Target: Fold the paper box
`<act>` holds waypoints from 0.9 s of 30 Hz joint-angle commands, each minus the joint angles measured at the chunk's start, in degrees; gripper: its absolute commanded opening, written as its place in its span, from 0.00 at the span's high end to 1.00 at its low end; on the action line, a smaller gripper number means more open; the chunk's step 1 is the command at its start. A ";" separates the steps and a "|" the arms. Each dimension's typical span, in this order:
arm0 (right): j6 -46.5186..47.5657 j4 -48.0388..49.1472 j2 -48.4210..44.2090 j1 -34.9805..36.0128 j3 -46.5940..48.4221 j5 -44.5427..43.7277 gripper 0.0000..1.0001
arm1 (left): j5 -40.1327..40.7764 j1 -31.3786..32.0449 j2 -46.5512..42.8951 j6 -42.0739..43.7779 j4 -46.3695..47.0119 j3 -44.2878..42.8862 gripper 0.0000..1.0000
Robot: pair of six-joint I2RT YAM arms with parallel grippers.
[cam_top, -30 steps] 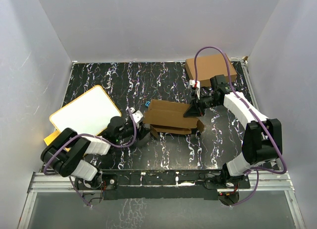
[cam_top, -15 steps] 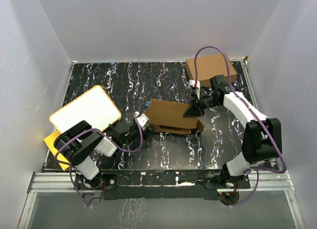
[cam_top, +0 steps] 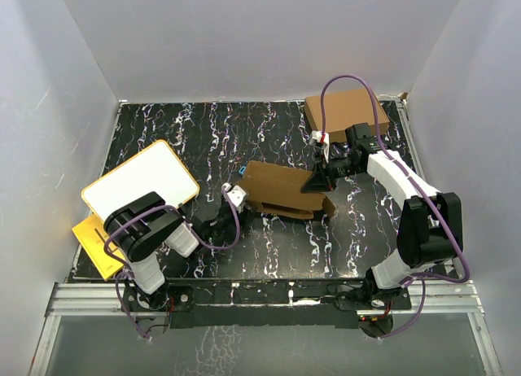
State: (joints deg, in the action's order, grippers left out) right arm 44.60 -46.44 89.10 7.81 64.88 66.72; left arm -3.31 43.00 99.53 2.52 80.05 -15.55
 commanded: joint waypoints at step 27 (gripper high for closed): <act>-7.97 0.29 5.92 -0.59 8.21 5.28 0.92 | 1.26 0.33 5.21 -4.54 8.21 -4.25 0.84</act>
State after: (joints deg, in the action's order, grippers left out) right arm 39.16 -47.33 94.02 7.07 69.28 68.16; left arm 0.16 42.87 104.75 -0.30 86.21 -17.34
